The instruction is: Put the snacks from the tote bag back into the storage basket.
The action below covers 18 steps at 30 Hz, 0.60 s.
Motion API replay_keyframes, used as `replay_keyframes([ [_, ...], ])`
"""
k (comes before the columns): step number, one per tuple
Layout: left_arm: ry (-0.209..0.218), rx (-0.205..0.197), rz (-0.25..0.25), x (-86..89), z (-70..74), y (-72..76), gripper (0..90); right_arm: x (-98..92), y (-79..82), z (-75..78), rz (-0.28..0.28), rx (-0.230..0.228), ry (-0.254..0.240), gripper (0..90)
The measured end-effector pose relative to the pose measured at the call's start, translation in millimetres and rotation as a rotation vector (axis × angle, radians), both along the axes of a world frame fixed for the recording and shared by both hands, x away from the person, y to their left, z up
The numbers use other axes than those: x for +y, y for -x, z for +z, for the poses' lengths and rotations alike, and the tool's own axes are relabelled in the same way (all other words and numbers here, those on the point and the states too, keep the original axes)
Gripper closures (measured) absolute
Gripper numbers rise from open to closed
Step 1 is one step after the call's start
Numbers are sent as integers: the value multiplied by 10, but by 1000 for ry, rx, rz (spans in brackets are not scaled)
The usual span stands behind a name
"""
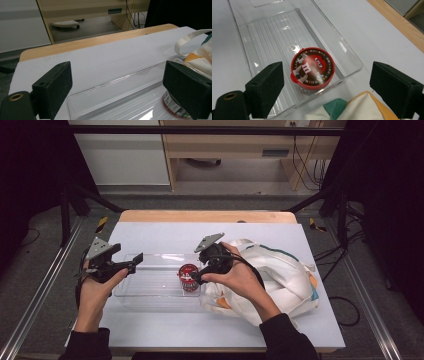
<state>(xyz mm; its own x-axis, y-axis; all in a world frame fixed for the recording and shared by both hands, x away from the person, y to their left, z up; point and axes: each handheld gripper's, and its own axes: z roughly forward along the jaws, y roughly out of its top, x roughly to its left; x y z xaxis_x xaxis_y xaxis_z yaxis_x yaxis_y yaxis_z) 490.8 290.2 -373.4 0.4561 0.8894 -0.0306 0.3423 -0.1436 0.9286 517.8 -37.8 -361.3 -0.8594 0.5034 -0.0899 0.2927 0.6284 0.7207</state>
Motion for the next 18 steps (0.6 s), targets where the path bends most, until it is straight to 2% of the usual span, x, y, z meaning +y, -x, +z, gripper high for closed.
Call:
replay_keyframes([
  [18,-8,1,0,-9,0,2,88,-525,148,7,-54,-12,-20,119],
])
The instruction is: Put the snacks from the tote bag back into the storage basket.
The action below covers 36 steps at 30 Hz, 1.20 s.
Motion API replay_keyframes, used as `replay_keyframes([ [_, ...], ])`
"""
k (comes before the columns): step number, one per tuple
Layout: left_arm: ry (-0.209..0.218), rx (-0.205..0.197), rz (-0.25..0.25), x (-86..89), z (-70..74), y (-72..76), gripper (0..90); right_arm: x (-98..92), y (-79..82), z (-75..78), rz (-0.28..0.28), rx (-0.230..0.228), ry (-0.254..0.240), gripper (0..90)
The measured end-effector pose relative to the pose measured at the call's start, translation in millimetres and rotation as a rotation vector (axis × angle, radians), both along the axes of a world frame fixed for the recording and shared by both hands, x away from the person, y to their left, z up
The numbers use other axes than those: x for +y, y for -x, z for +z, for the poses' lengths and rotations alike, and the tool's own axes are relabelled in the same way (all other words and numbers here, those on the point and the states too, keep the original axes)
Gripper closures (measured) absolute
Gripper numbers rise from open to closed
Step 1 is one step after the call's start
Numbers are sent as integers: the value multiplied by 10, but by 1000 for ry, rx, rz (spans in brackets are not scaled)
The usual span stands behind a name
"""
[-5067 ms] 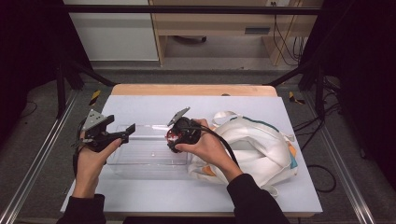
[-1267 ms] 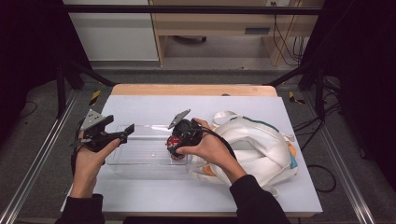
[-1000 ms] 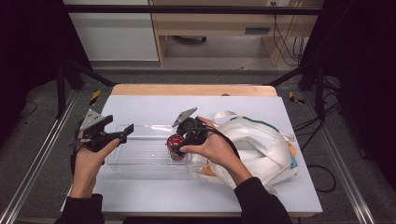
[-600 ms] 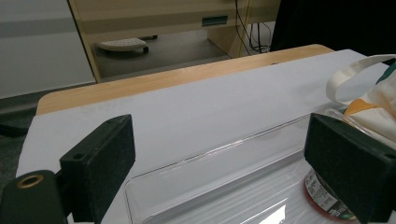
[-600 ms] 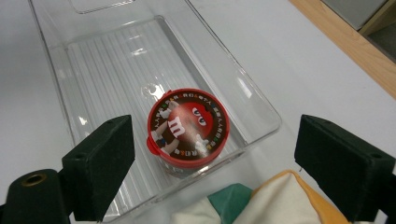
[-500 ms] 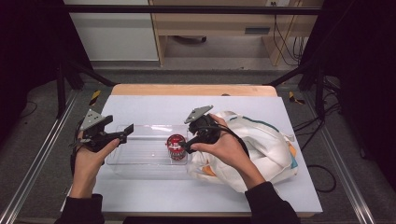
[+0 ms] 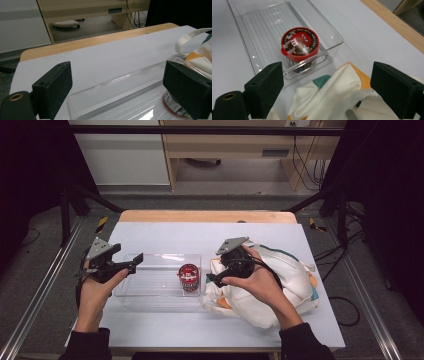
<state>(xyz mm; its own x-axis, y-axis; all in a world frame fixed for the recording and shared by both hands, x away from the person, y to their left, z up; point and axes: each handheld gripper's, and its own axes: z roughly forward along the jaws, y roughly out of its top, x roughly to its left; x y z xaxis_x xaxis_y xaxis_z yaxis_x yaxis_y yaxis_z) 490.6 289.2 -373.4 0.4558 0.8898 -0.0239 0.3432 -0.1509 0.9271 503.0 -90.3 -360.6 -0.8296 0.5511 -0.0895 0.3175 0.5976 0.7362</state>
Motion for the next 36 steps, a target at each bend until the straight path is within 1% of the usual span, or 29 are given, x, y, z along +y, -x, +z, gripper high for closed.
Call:
replay_keyframes([
  [4,-2,0,0,-2,1,3,88,-148,63,-20,-17,-5,-9,119],
  [10,-7,4,1,-3,-9,-1,88,-432,146,-70,-67,-8,-30,114],
  [12,-9,5,0,-7,-9,-1,88,-529,173,-78,-87,-7,-47,112],
  [14,-11,6,0,-8,-9,0,88,-621,201,-89,-105,-14,-59,106],
  [17,-10,6,2,-7,-10,2,88,-750,245,-108,-121,-24,-58,97],
  [20,-13,7,2,-5,-14,3,87,-864,282,-134,-144,-28,-78,93],
  [25,-14,8,2,-6,-20,2,87,-1038,322,-217,-180,-33,-80,91],
  [29,-17,13,2,-6,-32,-3,87,-1177,355,-302,-223,-27,-98,91],
  [34,-18,13,0,-12,-34,-3,86,-1311,378,-397,-250,-25,-104,91],
  [36,-20,15,0,-14,-37,-4,86,-1365,381,-432,-262,-31,-104,92],
])
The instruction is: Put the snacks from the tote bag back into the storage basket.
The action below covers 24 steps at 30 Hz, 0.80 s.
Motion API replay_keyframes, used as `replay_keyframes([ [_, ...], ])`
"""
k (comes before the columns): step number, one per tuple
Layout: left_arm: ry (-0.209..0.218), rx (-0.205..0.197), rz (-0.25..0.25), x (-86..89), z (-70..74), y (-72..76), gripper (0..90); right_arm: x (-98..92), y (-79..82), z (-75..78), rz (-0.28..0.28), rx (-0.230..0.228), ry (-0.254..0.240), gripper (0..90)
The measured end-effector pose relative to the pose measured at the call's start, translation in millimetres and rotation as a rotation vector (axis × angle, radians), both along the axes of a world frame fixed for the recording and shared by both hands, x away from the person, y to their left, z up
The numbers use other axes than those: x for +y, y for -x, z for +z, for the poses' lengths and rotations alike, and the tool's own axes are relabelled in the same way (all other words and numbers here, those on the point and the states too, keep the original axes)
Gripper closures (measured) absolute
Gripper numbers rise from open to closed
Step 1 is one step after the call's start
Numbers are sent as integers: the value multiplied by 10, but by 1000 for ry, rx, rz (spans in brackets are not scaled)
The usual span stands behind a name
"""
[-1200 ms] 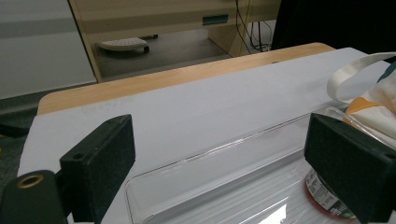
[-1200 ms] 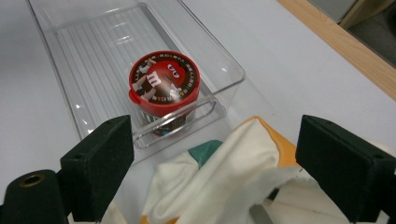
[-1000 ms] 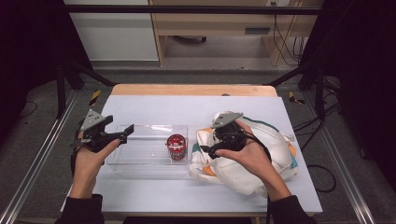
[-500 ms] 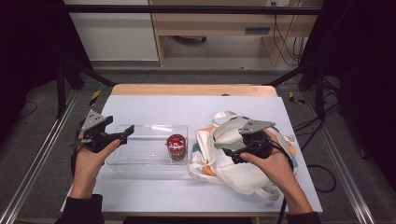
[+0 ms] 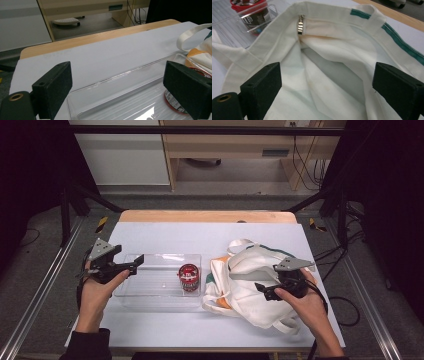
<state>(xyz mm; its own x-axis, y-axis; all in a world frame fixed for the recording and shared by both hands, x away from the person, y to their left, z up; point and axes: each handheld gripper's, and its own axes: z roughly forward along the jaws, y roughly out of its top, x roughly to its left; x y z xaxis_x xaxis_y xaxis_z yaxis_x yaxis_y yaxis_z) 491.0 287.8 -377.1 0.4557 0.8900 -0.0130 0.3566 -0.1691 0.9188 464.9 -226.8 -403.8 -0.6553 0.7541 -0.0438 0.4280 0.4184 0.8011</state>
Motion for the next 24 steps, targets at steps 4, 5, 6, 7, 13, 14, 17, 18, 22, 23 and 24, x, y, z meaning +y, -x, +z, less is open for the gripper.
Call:
replay_keyframes([
  [4,-3,1,-2,-4,-3,0,86,-87,19,-53,-30,10,-12,98],
  [5,-3,1,-2,-5,-3,1,86,-100,26,-62,-36,7,-13,98],
  [6,-3,1,-2,-6,-3,1,86,-114,32,-69,-37,4,-10,98],
  [7,-3,1,-2,-7,-3,1,86,-123,39,-76,-41,4,-12,98],
  [13,-9,1,-3,-15,-5,0,86,-150,72,-135,-53,-8,-12,103],
  [14,-6,2,-4,-21,-6,0,86,-146,81,-141,-60,-6,-11,107],
  [17,-11,2,-8,-31,-4,0,86,-144,114,-156,-73,-13,-5,114],
  [18,-12,1,-9,-36,-4,0,86,-146,128,-161,-77,-17,-2,115],
  [22,-13,0,-17,-56,-1,0,86,-183,173,-209,-110,-32,-7,117],
  [23,-12,0,-19,-64,0,0,86,-193,182,-224,-118,-37,-7,118],
  [24,-16,-1,-21,-71,2,0,87,-198,193,-236,-126,-36,-7,118],
])
